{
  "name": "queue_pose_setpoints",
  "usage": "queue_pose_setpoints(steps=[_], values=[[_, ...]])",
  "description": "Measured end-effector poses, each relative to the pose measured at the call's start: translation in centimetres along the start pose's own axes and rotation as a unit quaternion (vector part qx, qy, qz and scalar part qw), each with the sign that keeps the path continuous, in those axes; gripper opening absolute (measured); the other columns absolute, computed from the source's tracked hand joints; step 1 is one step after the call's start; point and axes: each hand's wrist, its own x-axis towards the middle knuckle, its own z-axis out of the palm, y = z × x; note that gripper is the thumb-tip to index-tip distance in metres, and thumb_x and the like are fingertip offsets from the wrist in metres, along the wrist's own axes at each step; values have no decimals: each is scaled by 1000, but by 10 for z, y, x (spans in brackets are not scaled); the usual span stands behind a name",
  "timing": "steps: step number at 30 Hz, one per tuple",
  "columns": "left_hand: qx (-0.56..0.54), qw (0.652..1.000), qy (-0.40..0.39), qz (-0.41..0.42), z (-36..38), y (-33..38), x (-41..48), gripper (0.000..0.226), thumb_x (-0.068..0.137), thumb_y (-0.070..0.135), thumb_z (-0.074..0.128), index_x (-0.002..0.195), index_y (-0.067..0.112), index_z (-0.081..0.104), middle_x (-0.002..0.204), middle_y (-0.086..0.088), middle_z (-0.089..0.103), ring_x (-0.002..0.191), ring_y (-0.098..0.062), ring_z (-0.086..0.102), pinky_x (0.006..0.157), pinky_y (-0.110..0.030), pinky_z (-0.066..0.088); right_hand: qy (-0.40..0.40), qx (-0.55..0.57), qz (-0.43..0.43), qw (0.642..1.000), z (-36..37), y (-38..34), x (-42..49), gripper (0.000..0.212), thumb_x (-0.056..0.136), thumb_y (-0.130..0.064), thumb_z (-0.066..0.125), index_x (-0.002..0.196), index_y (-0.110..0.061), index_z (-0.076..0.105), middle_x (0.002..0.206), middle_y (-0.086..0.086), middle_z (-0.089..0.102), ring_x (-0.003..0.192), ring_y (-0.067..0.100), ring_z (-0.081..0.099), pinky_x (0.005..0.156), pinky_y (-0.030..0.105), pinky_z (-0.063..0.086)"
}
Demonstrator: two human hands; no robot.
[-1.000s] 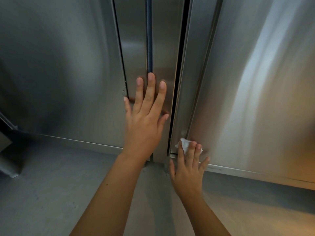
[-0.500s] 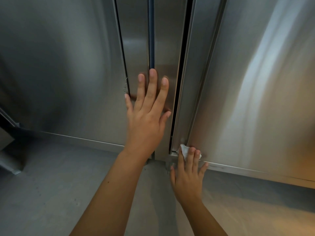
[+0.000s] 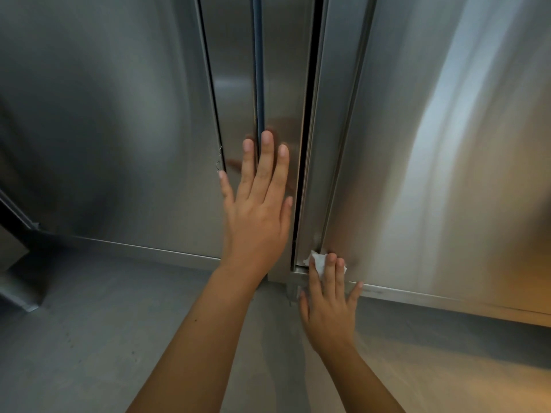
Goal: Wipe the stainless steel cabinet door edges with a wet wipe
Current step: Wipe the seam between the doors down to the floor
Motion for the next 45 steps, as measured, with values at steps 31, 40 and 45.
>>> queue_pose_setpoints(steps=[31,40,45], values=[[18,987,132,85,-86,31,189,56,94,21,35,144,3,16,151,-20,21,140,-28,13,110,-57,5,200,8,-1,980,-201,-30,200,61,82,-33,41,138,-11,39,147,16,15,142,25,2,111,50,-2],[25,984,153,91,-137,44,267,57,92,22,33,145,6,20,153,-12,19,141,-22,13,108,-56,8,218,40,6,975,-286,-46,267,77,69,-31,75,137,-9,46,149,16,13,140,30,14,99,61,9],[32,982,157,103,-166,49,307,57,92,22,31,145,8,17,153,-9,16,141,-17,9,108,-57,10,226,39,-11,973,-333,-49,302,73,66,-29,78,131,-8,53,147,20,21,135,38,17,101,56,14]])
